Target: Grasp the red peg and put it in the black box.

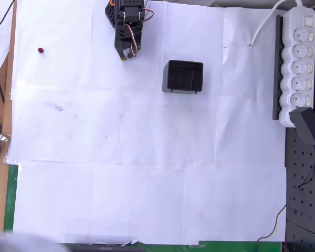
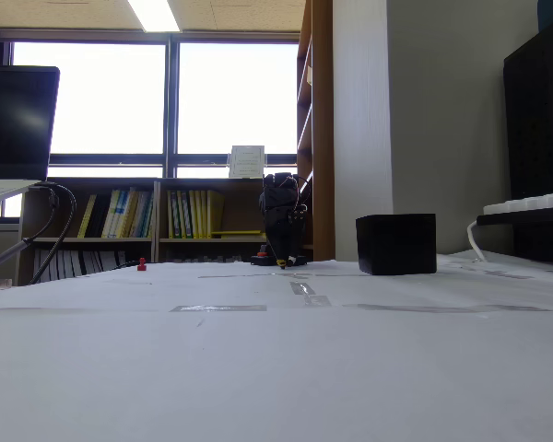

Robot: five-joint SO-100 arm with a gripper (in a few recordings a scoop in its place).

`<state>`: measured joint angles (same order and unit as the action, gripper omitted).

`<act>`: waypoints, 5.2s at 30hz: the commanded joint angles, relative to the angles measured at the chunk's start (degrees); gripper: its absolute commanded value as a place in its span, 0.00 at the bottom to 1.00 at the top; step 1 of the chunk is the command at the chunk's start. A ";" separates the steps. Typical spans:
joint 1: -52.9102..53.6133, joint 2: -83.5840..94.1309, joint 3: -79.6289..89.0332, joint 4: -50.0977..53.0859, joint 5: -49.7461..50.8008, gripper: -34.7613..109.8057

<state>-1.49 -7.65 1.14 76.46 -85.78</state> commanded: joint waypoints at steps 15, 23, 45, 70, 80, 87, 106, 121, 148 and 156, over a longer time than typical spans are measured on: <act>-0.88 -5.27 -4.57 5.27 0.26 0.24; -0.88 -5.27 -4.57 5.27 0.26 0.24; -0.88 -5.27 -4.57 5.27 0.26 0.24; -3.87 -4.31 -2.64 2.90 -0.18 0.24; 4.66 24.35 26.28 -4.66 6.86 0.24; 20.74 38.06 37.53 -19.25 -0.18 0.24; 46.85 68.47 35.51 -77.08 2.37 0.24; 52.91 77.52 11.60 -127.35 -3.43 0.24; 67.50 96.68 -4.04 -150.03 -11.78 0.26; 72.86 102.92 -2.64 -149.41 -12.83 0.32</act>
<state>69.61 92.72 1.49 -71.28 -97.82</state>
